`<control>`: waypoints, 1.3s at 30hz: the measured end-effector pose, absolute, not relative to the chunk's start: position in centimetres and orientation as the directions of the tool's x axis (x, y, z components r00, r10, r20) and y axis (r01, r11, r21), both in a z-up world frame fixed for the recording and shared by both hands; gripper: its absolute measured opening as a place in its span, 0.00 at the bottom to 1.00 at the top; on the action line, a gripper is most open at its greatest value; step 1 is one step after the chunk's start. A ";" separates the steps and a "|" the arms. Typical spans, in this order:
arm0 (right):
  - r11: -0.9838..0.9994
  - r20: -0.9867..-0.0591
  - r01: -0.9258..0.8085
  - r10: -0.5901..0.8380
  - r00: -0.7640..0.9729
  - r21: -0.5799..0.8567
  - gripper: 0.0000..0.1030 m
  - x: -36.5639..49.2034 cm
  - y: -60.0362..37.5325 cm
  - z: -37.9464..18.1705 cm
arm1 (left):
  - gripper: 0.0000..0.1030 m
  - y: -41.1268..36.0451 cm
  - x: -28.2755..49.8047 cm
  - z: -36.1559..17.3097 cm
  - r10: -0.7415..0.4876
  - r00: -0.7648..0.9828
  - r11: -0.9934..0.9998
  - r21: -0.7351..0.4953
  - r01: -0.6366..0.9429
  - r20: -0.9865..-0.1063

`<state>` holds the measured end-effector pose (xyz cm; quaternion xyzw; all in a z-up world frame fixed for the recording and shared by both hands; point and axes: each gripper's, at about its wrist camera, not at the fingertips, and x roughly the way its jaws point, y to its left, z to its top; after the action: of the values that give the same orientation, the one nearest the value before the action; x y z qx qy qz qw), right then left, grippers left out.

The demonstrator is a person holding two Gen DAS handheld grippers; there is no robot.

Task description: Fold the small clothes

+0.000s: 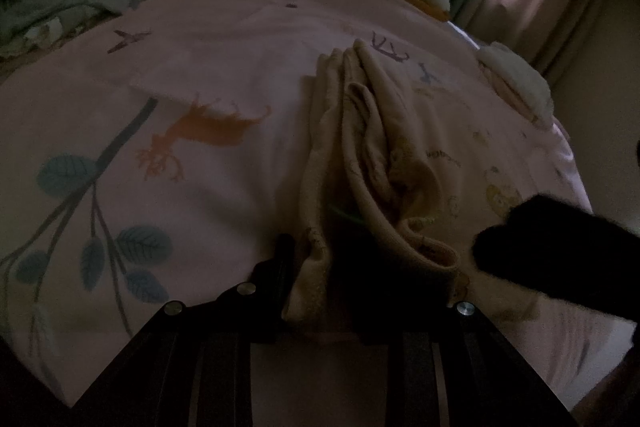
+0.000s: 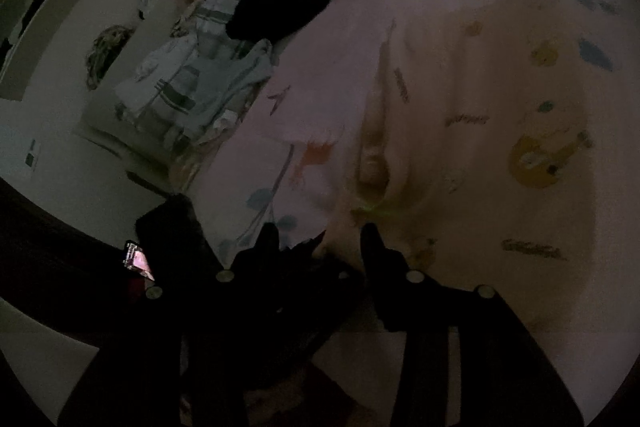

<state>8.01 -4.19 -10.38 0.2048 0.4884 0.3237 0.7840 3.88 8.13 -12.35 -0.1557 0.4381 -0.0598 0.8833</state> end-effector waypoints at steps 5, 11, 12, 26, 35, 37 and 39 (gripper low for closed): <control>0.714 -0.620 -0.315 0.699 0.355 0.625 0.42 7.4 -5.5 -8.9 | 0.26 7.8 3.8 -12.4 -0.241 0.610 0.945 -0.325 -0.029 -0.755; 0.806 -0.677 -0.307 0.592 0.438 0.506 0.42 7.6 -6.7 -7.9 | 0.26 7.6 3.8 -12.4 -0.239 0.613 0.945 -0.325 -0.030 -0.753; 0.812 -0.684 -0.305 0.583 0.438 0.497 0.42 7.7 -6.7 -8.1 | 0.26 7.7 3.8 -12.4 -0.240 0.613 0.945 -0.326 -0.030 -0.753; 0.875 -0.760 -0.225 0.485 0.434 0.430 0.47 7.9 -10.1 -10.6 | 0.35 8.8 3.4 -9.5 -0.136 0.586 0.974 -0.215 -0.067 -0.799; 0.890 -0.771 -0.090 0.434 0.466 0.447 0.57 8.5 -14.7 -11.2 | 0.61 10.8 3.7 -6.5 -0.183 0.635 0.946 -0.311 -0.095 -0.750; 0.893 -0.779 -0.071 0.424 0.463 0.444 0.57 8.7 -15.2 -11.4 | 0.65 11.1 3.9 -5.9 -0.186 0.644 0.942 -0.321 -0.098 -0.742; 0.899 -0.785 -0.062 0.411 0.463 0.434 0.58 8.7 -15.6 -11.6 | 0.68 11.4 4.2 -5.6 -0.210 0.646 0.932 -0.351 -0.095 -0.734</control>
<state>8.66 -15.55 -11.60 0.1752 0.4987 0.1413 0.8370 4.19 11.41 -5.56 -0.1821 0.4193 -0.0323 0.8888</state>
